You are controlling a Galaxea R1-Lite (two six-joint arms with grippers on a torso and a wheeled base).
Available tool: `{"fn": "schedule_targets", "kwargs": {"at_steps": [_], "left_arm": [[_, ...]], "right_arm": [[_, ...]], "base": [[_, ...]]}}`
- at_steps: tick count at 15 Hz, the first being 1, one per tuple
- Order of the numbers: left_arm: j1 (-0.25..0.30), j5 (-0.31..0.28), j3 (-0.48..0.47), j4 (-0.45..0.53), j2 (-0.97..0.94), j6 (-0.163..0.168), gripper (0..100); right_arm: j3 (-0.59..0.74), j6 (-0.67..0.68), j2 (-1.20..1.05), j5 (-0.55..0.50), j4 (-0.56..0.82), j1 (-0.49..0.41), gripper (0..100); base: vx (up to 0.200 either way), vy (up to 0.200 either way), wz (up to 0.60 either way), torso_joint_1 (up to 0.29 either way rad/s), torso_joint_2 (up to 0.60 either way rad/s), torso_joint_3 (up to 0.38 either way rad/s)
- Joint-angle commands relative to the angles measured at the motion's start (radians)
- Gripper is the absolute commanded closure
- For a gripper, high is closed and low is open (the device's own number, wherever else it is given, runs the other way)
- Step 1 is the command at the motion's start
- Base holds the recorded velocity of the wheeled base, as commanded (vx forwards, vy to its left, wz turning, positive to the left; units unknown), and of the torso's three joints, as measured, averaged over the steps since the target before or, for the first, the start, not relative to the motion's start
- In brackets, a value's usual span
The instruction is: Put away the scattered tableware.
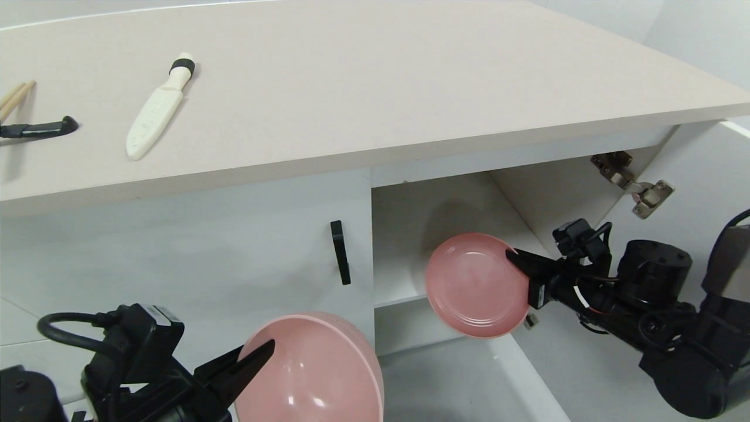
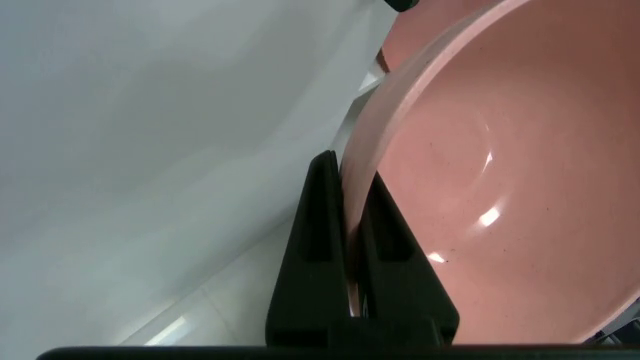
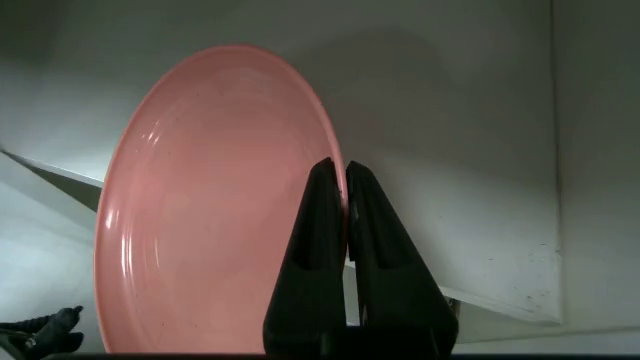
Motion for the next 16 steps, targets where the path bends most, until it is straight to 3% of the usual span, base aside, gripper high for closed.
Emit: {"fn": "schedule_targets", "kwargs": {"at_steps": [1, 4, 6, 7, 9, 11, 16], "left_arm": [[0.013, 0.001, 0.001, 0.0, -0.007, 0.006, 100], [0.013, 0.001, 0.001, 0.001, -0.007, 0.006, 100], [0.013, 0.001, 0.001, 0.001, -0.007, 0.006, 100], [0.013, 0.001, 0.001, 0.001, -0.005, 0.006, 100], [0.011, 0.001, 0.001, 0.004, -0.005, 0.006, 100], [0.011, 0.001, 0.001, 0.007, -0.002, 0.006, 100], [0.008, 0.003, 0.002, 0.009, -0.004, 0.006, 100]], "right_arm": [[-0.012, 0.0, 0.039, 0.0, -0.001, -0.004, 100], [-0.039, 0.016, 0.042, -0.006, -0.001, 0.023, 100], [-0.089, 0.105, 0.039, -0.021, -0.001, 0.063, 100], [-0.118, 0.154, 0.039, -0.061, -0.001, 0.089, 100], [-0.218, 0.247, 0.063, -0.244, -0.001, 0.143, 100], [-0.267, 0.318, 0.108, -0.325, -0.001, 0.161, 100], [-0.226, 0.353, 0.108, -0.331, -0.001, 0.171, 100]], "base": [[0.0, 0.0, 0.0, 0.0, 0.0, 0.0], [0.0, 0.0, 0.0, 0.0, 0.0, 0.0], [0.0, 0.0, 0.0, 0.0, 0.0, 0.0], [0.0, 0.0, 0.0, 0.0, 0.0, 0.0], [0.0, 0.0, 0.0, 0.0, 0.0, 0.0], [0.0, 0.0, 0.0, 0.0, 0.0, 0.0], [0.0, 0.0, 0.0, 0.0, 0.0, 0.0]]}}
